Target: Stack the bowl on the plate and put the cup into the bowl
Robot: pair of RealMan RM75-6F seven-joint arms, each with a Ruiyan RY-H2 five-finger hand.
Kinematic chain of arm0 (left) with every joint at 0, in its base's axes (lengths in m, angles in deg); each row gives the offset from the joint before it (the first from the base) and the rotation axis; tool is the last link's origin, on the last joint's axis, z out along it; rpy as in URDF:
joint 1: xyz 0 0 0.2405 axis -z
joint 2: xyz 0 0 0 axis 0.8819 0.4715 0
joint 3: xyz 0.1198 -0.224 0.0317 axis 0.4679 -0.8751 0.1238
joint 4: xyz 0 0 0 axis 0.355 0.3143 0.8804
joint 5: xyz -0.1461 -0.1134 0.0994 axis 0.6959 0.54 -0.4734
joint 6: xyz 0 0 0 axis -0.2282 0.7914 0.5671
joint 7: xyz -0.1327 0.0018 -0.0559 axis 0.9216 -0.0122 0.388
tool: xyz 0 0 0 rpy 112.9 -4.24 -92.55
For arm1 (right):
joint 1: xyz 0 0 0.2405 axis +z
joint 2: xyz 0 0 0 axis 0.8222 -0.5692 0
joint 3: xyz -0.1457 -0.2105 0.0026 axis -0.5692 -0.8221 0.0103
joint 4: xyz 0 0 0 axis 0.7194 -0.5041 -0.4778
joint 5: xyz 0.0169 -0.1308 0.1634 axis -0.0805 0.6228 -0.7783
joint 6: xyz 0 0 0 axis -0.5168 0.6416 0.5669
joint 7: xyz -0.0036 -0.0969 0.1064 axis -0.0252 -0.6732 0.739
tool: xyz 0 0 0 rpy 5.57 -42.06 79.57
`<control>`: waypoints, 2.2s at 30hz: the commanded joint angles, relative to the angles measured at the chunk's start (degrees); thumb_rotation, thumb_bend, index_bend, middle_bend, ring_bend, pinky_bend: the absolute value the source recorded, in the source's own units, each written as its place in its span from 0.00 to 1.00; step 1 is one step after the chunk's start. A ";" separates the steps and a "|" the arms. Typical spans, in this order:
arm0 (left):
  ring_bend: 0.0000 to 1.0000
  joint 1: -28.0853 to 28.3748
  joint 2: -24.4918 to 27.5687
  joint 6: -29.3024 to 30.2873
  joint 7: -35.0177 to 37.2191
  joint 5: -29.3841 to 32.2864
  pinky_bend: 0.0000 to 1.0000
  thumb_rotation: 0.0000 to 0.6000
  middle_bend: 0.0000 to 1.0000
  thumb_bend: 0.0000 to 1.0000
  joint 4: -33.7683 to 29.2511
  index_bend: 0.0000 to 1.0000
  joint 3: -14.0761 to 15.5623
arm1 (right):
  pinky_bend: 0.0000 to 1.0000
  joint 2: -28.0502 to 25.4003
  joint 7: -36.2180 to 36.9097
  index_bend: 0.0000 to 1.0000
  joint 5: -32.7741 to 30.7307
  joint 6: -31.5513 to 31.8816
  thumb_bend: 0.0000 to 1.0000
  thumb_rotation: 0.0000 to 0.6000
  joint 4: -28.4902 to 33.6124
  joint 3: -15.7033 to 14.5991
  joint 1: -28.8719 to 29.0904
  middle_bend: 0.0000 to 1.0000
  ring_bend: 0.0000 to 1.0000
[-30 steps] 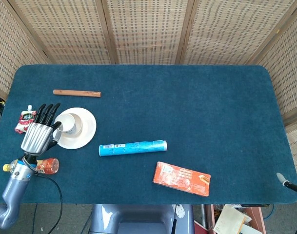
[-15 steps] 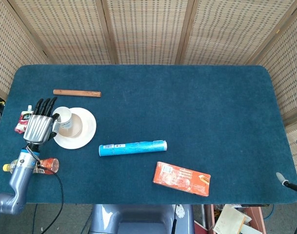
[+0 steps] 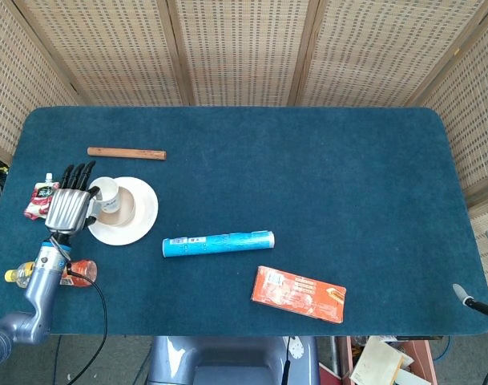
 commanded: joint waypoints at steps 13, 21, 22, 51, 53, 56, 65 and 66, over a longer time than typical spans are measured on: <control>0.00 0.98 -8.75 1.99 7.02 -2.29 0.00 1.00 0.00 0.49 12.90 0.54 2.19 | 0.00 -0.02 -0.14 0.00 -0.14 -0.03 0.17 1.00 0.11 0.05 0.00 0.00 0.00; 0.00 0.26 -9.45 2.58 8.87 -2.20 0.00 1.00 0.00 0.25 13.78 0.35 2.53 | 0.00 -0.04 -0.27 0.00 -0.04 0.04 0.17 1.00 0.23 0.02 -0.01 0.00 0.00; 0.00 0.11 -9.40 2.73 9.14 -2.21 0.00 1.00 0.00 0.24 13.73 0.34 2.58 | 0.00 -0.04 -0.31 0.00 0.00 0.09 0.17 1.00 0.25 0.02 -0.02 0.00 0.00; 0.00 -5.69 5.80 13.20 10.29 -3.26 0.00 1.00 0.00 0.22 -8.36 0.27 1.08 | 0.00 -0.21 -0.34 0.00 0.73 0.93 0.17 1.00 0.78 -0.20 -0.36 0.00 0.00; 0.00 -5.63 5.72 12.99 9.80 -3.25 0.00 1.00 0.00 0.22 -8.43 0.27 1.20 | 0.00 -0.21 -0.31 0.00 0.69 0.92 0.17 1.00 0.78 -0.19 -0.36 0.00 0.00; 0.00 -5.41 5.24 12.36 8.64 -3.38 0.00 1.00 0.00 0.22 -8.89 0.27 1.62 | 0.00 -0.24 -0.15 0.00 0.65 0.87 0.17 1.00 0.70 -0.21 -0.39 0.00 0.00; 0.00 -4.90 4.47 10.17 4.41 -2.90 0.00 1.00 0.00 0.22 -10.23 0.25 2.49 | 0.00 -0.34 0.21 0.00 0.68 0.96 0.17 1.00 0.65 -0.20 -0.44 0.00 0.00; 0.00 -4.95 4.38 10.16 4.13 -3.01 0.00 1.00 0.00 0.20 -10.32 0.24 2.68 | 0.00 -0.34 0.25 0.00 0.66 0.94 0.17 1.00 0.63 -0.21 -0.45 0.00 0.00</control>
